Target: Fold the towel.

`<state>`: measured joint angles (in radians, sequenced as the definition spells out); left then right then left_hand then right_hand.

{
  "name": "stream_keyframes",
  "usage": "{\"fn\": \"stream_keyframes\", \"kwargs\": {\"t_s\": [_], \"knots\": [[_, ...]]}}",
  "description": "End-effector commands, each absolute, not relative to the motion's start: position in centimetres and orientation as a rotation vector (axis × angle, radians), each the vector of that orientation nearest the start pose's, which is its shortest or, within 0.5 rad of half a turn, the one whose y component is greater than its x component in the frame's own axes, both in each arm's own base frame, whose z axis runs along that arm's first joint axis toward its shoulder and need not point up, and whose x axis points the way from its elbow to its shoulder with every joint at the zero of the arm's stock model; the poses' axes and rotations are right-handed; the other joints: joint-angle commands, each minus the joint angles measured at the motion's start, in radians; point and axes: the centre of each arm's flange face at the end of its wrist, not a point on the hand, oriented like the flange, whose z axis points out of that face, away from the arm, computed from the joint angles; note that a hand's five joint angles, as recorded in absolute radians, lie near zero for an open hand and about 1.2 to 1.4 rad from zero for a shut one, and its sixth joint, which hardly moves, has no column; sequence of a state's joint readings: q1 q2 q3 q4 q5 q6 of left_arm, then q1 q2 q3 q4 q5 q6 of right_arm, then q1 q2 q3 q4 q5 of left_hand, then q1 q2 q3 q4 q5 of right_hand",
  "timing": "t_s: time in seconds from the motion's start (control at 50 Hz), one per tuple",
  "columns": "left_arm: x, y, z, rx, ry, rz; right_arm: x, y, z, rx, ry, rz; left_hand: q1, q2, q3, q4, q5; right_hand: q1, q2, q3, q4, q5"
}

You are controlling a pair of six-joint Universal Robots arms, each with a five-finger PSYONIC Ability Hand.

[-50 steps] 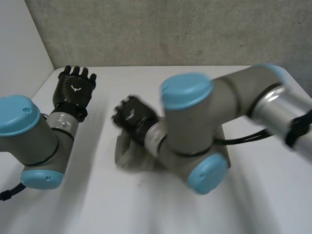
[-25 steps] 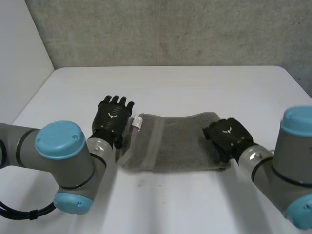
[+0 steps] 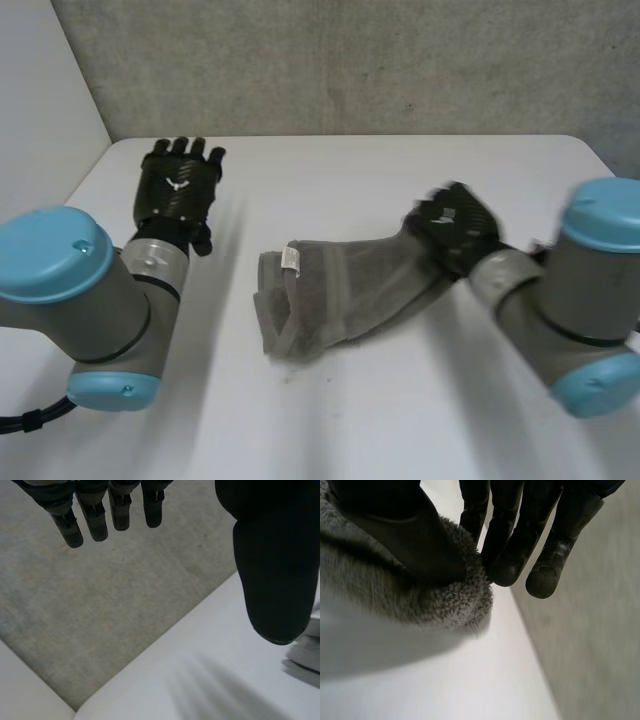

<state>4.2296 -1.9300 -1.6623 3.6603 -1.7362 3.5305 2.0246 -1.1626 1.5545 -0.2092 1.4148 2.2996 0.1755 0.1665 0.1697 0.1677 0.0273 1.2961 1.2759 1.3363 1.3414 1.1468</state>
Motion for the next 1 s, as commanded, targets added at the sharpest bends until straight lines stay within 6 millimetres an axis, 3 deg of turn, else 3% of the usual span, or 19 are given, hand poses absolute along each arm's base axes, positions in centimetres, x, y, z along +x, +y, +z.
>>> {"fn": "stream_keyframes", "kwargs": {"t_s": [0.02, 0.06, 0.08, 0.12, 0.2, 0.24, 0.26, 0.28, 0.3, 0.34, 0.36, 0.4, 0.46, 0.54, 0.68, 0.74, 0.86, 1.0], "knots": [[-26.0, -28.9, 22.1, 0.637, 1.953, -2.274, 40.3, -18.6, 18.4, -2.017, 1.356, -1.977, 0.000, 0.009, 0.006, 0.008, -0.027, 0.100, 0.120, 0.060, 0.055, 0.075], [-25.6, -29.1, 22.7, 0.600, 1.949, -2.292, 42.2, -16.0, 14.9, -2.165, 1.282, -1.766, 0.000, 0.009, 0.006, 0.008, -0.027, 0.100, 0.120, 0.060, 0.055, 0.075], [-25.6, -29.1, 22.7, 0.599, 1.949, -2.292, 42.3, -16.0, 14.9, -2.166, 1.282, -1.765, 0.000, 0.009, 0.006, 0.008, -0.027, 0.100, 0.120, 0.060, 0.055, 0.075], [-25.2, -29.4, 23.0, 0.556, 1.961, -2.306, 42.8, -14.2, 12.4, -2.301, 1.257, -1.583, 0.000, 0.009, 0.006, 0.008, -0.027, 0.100, 0.120, 0.060, 0.055, 0.075], [-25.1, -29.4, 23.1, 0.533, 1.979, -2.312, 42.8, -13.9, 12.6, -2.318, 1.262, -1.531, 0.000, 0.009, 0.006, 0.008, -0.027, 0.100, 0.120, 0.060, 0.055, 0.075], [-25.1, -29.4, 23.1, 0.530, 1.980, -2.316, 43.1, -14.2, 13.5, -2.273, 1.272, -1.578, 0.000, 0.009, 0.006, 0.008, -0.027, 0.100, 0.120, 0.060, 0.055, 0.075], [-25.1, -29.4, 23.1, 0.529, 1.978, -2.317, 43.4, -14.6, 14.8, -2.185, 1.296, -1.644, 0.000, 0.009, 0.006, 0.008, -0.027, -0.355, -0.335, -0.395, -0.400, -0.380], [-25.2, -29.5, 23.4, 0.527, 1.971, -2.327, 43.5, -14.9, 16.8, -2.056, 1.323, -1.723, 0.000, 0.009, 0.006, 0.008, -0.027, -0.985, -0.964, -1.025, -1.030, -1.010], [-25.2, -29.5, 23.4, 0.527, 1.971, -2.327, 43.5, -14.9, 16.8, -2.055, 1.323, -1.723, 0.000, 0.009, 0.006, 0.008, -0.027, -0.991, -0.971, -1.031, -1.036, -1.016], [-25.5, -29.5, 23.8, 0.527, 1.957, -2.347, 42.7, -16.7, 19.8, -1.775, 1.436, -1.798, 0.000, 0.009, 0.006, 0.008, -0.027, -1.122, -1.101, -1.162, -1.167, -1.147], [-25.5, -29.5, 23.8, 0.527, 1.957, -2.347, 42.7, -16.7, 19.8, -1.774, 1.437, -1.798, 0.000, 0.009, 0.006, 0.008, -0.027, -1.122, -1.101, -1.162, -1.167, -1.147], [-25.9, -29.7, 24.7, 0.522, 1.931, -2.381, 40.9, -18.5, 21.5, -1.563, 1.543, -1.819, 0.000, 0.009, 0.006, 0.008, -0.027, -1.122, -1.101, -1.162, -1.167, -1.147], [-26.0, -29.8, 24.9, 0.522, 1.925, -2.389, 39.9, -19.0, 22.4, -1.478, 1.577, -1.825, 0.000, 0.009, 0.006, 0.008, -0.027, -1.122, -1.101, -1.162, -1.167, -1.147], [-27.9, -28.9, 25.0, 0.575, 1.929, -2.430, 36.9, -21.4, 23.6, -1.263, 1.718, -1.819, 0.009, 0.018, 0.014, 0.016, -0.018, -1.122, -1.101, -1.162, -1.167, -1.147], [-31.3, -26.6, 22.3, 0.721, 2.081, -2.387, 33.6, -25.0, 22.6, -0.930, 1.950, -1.716, 0.015, 0.024, 0.020, 0.022, -0.012, -1.122, -1.101, -1.162, -1.167, -1.147], [-33.3, -24.6, 19.6, 0.777, 2.286, -2.321, 32.2, -26.6, 21.0, -0.814, 2.070, -1.601, 0.020, 0.029, 0.026, 0.028, -0.006, -1.122, -1.101, -1.162, -1.167, -1.147], [-34.1, -23.6, 16.9, 0.775, 2.487, -2.198, 32.2, -27.3, 19.7, -0.808, 2.102, -1.546, 0.023, 0.032, 0.029, 0.031, -0.003, -1.122, -1.101, -1.162, -1.167, -1.147], [-33.7, -23.0, 13.6, 0.706, 2.706, -1.990, 33.6, -28.0, 16.5, -0.857, 2.125, -1.419, 0.026, 0.035, 0.032, 0.034, 0.000, -1.122, -1.101, -1.162, -1.167, -1.147]]}}
